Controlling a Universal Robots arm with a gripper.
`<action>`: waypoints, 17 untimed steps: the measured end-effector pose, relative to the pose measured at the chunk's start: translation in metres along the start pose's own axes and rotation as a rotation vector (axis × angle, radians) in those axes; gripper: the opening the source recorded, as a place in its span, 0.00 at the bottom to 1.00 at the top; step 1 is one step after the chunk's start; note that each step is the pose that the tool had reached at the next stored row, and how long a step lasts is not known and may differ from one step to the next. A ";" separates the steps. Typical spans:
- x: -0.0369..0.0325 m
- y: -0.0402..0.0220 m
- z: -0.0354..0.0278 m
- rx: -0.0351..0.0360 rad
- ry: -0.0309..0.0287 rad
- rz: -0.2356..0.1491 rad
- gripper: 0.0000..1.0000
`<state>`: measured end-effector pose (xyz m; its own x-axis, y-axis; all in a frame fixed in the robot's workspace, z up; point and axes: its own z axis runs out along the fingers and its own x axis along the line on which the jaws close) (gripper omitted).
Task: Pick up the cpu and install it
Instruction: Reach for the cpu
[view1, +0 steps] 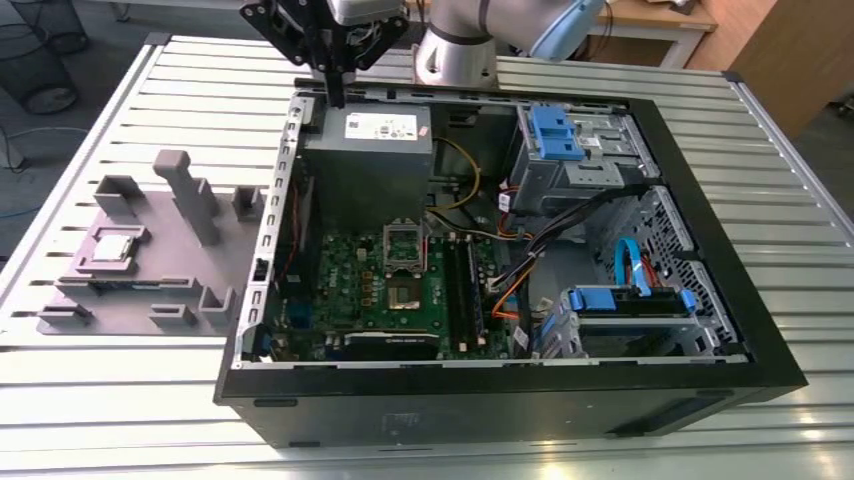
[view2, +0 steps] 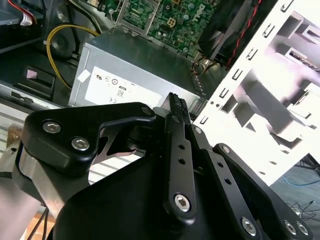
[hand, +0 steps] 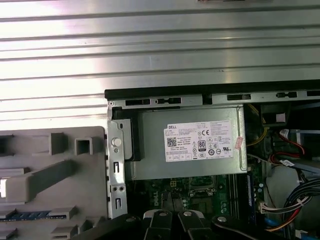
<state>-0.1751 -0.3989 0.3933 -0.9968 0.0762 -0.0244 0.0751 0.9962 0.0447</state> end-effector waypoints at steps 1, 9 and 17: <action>0.0014 -0.0001 -0.0001 0.0001 0.0000 0.000 0.11; 0.0130 -0.0010 -0.0003 0.0000 0.0000 0.000 0.11; 0.0262 -0.0020 -0.0006 0.0000 0.0000 0.000 0.11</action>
<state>-0.2014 -0.3989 0.3932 -0.9968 0.0763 -0.0244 0.0751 0.9962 0.0447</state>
